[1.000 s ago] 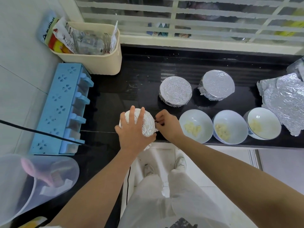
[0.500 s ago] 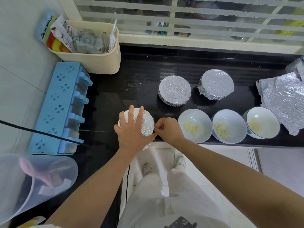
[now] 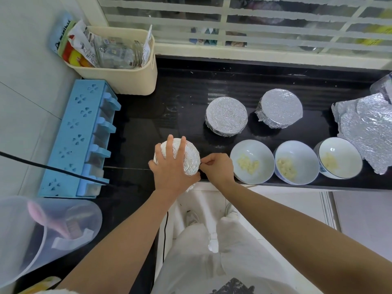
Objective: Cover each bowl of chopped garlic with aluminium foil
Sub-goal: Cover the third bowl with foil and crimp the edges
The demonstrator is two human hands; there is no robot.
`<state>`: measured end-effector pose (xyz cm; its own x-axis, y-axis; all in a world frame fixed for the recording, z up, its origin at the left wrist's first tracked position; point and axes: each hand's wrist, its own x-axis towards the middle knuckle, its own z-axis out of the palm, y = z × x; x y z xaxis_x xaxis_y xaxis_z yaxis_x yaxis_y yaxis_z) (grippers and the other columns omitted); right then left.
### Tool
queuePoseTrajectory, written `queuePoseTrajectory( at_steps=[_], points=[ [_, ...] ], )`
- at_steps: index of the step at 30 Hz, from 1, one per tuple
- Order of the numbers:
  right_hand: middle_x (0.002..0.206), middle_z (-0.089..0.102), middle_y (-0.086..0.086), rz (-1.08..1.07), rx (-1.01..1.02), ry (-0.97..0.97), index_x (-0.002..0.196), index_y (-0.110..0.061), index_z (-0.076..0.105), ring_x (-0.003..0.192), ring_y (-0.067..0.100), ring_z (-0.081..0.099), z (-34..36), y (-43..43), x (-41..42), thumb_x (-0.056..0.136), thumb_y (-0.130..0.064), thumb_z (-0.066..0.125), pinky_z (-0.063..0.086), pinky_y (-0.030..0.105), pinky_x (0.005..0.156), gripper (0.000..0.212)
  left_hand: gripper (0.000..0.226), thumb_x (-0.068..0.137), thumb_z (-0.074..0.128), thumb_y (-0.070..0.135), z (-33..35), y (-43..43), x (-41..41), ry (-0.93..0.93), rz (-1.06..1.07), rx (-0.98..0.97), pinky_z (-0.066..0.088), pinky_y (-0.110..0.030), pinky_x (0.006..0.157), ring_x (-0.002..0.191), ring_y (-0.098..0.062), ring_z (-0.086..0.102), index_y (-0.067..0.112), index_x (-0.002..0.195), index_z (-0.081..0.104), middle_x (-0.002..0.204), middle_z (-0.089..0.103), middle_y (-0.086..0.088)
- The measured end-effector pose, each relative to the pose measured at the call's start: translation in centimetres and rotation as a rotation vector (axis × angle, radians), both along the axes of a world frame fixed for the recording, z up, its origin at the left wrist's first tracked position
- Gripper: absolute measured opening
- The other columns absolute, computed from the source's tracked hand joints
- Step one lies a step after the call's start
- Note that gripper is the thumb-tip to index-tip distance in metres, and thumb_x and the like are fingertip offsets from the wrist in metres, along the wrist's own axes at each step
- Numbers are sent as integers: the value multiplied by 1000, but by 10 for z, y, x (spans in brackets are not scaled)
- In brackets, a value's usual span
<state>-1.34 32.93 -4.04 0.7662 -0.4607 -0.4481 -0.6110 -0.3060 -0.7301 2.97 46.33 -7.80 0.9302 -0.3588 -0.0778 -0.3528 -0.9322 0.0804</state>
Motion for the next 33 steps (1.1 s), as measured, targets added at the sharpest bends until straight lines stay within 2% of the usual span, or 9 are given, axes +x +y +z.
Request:
queuePoseTrajectory(
  at_steps=[2, 4, 8, 15, 20, 22, 25, 28, 33],
  points=[
    [75, 73, 0, -43, 76, -31, 81, -12, 78, 69, 11, 64, 0, 2, -4, 79, -6, 68, 53, 23, 64, 12, 107, 64, 56, 79, 1, -1, 0, 8, 10, -7, 45, -59, 89, 137, -40, 29, 31, 154, 21, 160, 20, -9],
    [75, 74, 8, -89, 166, -52, 78, -10, 79, 68, 14, 62, -3, 7, -9, 79, -5, 66, 56, 36, 71, 14, 108, 65, 54, 82, 2, -2, 0, 13, 15, -7, 44, -59, 91, 138, -39, 28, 31, 154, 20, 160, 18, -8],
    [73, 72, 12, -178, 263, -61, 76, -15, 79, 66, 17, 60, -9, 19, -16, 80, -7, 67, 58, 45, 77, 15, 110, 65, 54, 84, 2, -1, 0, 38, 18, -20, 42, -60, 93, 140, -39, 24, 32, 154, 17, 161, 16, -7],
    [92, 76, 1, -217, 147, 2, 98, -17, 78, 75, 13, 66, -4, 13, -3, 81, -6, 65, 54, 25, 70, 23, 114, 66, 54, 84, 11, -9, -3, 141, 89, -38, 38, -61, 98, 143, -39, 14, 33, 156, 5, 163, 4, -7],
    [107, 73, 0, -160, 29, 16, 111, -17, 71, 98, 18, 67, -1, -5, 18, 82, -7, 60, 54, 32, 87, 33, 123, 65, 66, 78, 24, -23, -13, 270, 234, -183, 38, -58, 101, 144, -39, 8, 31, 156, -1, 163, -6, -9],
    [105, 73, 0, -107, -24, 27, 106, -20, 71, 97, 20, 67, -1, -11, 28, 82, -8, 58, 54, 34, 86, 30, 125, 63, 67, 80, 28, -28, -19, 316, 312, -238, 36, -59, 103, 144, -38, 8, 30, 156, -1, 163, -6, -9],
    [98, 73, -4, 1, -86, 43, 97, -22, 73, 93, 15, 66, 2, -18, 35, 84, -7, 55, 51, 25, 78, 27, 124, 64, 58, 87, 32, -28, -25, 311, 361, -199, 25, -64, 109, 146, -38, 9, 26, 156, 1, 163, 0, -11],
    [92, 71, -6, 62, -103, 49, 94, -22, 73, 88, 13, 65, 1, -20, 37, 85, -5, 53, 49, 23, 74, 28, 121, 64, 45, 92, 30, -22, -24, 212, 297, -179, 13, -68, 111, 148, -40, 4, 22, 157, 9, 162, 6, -15],
    [100, 71, -1, 110, -96, 16, 105, -18, 69, 94, 15, 65, -2, -24, 33, 88, -10, 56, 47, 23, 79, 23, 109, 62, 28, 93, 13, -17, -10, 55, -49, -109, 21, -78, 101, 147, -45, 12, 36, 154, 21, 163, 12, -7]
  ],
)
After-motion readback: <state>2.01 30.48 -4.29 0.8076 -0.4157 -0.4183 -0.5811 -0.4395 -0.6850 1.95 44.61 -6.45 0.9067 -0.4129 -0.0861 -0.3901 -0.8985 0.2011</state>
